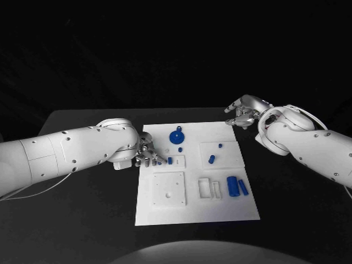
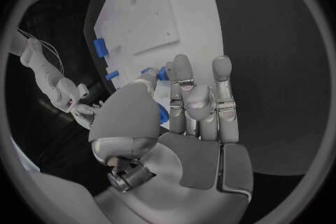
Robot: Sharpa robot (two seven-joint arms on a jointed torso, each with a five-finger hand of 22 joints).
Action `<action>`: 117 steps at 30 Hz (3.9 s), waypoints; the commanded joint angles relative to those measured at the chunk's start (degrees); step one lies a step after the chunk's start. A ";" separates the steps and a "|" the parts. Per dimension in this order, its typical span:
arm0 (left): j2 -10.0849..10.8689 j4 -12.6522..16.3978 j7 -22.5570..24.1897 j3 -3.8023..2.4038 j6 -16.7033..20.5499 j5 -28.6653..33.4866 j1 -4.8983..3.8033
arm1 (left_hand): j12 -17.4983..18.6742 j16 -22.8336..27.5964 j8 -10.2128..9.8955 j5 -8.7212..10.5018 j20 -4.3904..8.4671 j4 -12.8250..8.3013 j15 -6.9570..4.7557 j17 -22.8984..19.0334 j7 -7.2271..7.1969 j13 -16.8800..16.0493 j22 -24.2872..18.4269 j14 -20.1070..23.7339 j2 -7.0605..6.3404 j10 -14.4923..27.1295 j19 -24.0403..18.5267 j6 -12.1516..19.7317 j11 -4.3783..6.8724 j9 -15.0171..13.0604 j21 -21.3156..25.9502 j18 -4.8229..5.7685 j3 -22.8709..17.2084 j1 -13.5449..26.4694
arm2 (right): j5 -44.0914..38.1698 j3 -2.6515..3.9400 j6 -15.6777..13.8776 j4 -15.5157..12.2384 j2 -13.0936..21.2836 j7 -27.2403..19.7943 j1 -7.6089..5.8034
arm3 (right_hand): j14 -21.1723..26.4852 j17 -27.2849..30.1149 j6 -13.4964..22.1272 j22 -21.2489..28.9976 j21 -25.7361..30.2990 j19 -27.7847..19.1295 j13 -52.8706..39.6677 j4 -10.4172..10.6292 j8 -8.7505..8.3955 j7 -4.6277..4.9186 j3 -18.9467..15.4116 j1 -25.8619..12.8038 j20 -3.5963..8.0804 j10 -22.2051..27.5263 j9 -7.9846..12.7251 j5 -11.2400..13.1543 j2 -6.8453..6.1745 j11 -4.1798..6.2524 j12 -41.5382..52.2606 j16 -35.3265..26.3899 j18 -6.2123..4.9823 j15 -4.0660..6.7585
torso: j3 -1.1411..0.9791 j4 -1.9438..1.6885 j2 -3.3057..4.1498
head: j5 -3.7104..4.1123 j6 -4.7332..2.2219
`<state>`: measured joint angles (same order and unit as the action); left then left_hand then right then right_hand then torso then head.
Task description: Assemble the parts on the task board
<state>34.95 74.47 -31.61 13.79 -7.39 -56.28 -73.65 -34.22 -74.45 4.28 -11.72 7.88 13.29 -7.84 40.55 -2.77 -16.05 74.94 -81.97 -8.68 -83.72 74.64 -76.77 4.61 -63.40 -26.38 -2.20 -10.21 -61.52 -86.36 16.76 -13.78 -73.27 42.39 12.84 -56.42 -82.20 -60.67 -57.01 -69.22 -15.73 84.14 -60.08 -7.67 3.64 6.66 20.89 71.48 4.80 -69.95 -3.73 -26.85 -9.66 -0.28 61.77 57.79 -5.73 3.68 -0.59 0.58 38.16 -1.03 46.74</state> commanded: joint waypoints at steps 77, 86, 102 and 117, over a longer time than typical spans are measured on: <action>-5.42 -5.50 37.38 -0.03 20.00 -25.88 0.45 | 30.68 16.41 -0.65 -3.79 -5.97 -25.05 6.94 -20.09 8.80 12.72 1.11 9.82 4.00 23.11 -5.27 16.13 -10.17 59.72 12.29 -3.72 0.19 -19.13 | 19.04 0.02 -7.66 2.10 -0.30 -14.30 0.16 | 20.18 54.64 -0.07 46.58 12.12 -31.80 56.76 -1.43 -0.06 2.39 14.20 -0.04 -12.03 8.04 0.08 1.05 -0.13 -7.25 -56.30 -51.90 0.85 -10.65 | -0.04 0.03 0.00 | 0.02 -1.61; -6.20 -6.29 37.01 -0.03 18.52 -27.60 1.41 | 30.68 15.32 -0.64 -1.61 -5.78 -24.52 6.79 -20.24 8.93 12.74 1.10 9.22 4.24 20.55 -4.51 15.85 -9.75 59.72 12.45 -3.60 0.28 -18.94 | 23.85 0.02 -10.50 2.36 -0.60 -21.51 0.15 | 18.76 57.15 -0.14 65.41 11.80 -27.88 56.75 -1.42 -0.08 2.73 13.89 -0.24 -12.35 7.18 0.09 -0.34 0.13 -7.60 -57.96 -54.04 0.59 -10.88 | 0.00 -0.02 0.02 | -0.09 -1.43; -7.30 -7.73 36.60 -0.04 18.21 -28.63 2.56 | 30.69 12.12 -0.65 -1.63 -5.87 -24.73 6.89 -20.18 9.08 12.74 1.26 9.39 4.35 19.29 -4.35 15.90 -9.59 59.73 10.40 -3.97 -1.40 -18.38 | 26.61 0.01 -13.27 2.14 -0.69 -24.57 0.15 | 19.49 57.23 0.21 65.52 11.92 -29.06 56.76 -1.61 -0.07 2.86 13.28 -0.30 -13.09 8.29 0.09 -1.58 -0.04 -7.99 -58.06 -54.27 0.16 -11.34 | -0.02 0.02 0.03 | 0.23 -1.36; -8.27 -8.97 35.32 -0.05 16.67 -28.72 2.99 | 30.60 10.84 -0.63 0.08 -5.77 -24.26 6.77 -20.19 9.15 12.73 1.27 9.09 5.12 17.13 -4.51 15.60 -9.13 59.71 9.06 -3.98 -2.80 -18.12 | 27.44 0.04 -13.64 1.76 -0.46 -24.73 0.15 | 19.45 57.23 0.27 65.51 11.90 -29.10 56.76 -1.40 -0.06 2.88 13.17 -0.67 -13.09 8.25 0.09 -1.98 0.07 -8.06 -58.05 -54.27 0.18 -11.45 | -0.05 0.00 -0.01 | 0.49 -1.39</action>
<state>26.90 65.59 4.10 13.77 10.66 -84.57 -70.79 -3.63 -63.65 3.95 -11.96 1.95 -10.88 -0.93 20.29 6.24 -3.39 74.91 -72.59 -3.65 -66.59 70.15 -61.00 -4.38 -3.67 -17.29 -5.78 -12.73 -79.78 -59.56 16.77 -26.99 -71.35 41.94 -10.86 -56.29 -63.01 -3.52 -56.78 -3.76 -3.74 55.37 -3.41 -9.08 3.64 9.33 34.31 71.17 -8.21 -61.94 -3.66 -28.51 -9.64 -8.08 4.10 3.70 -4.38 -7.50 -0.60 0.60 38.16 -0.60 45.30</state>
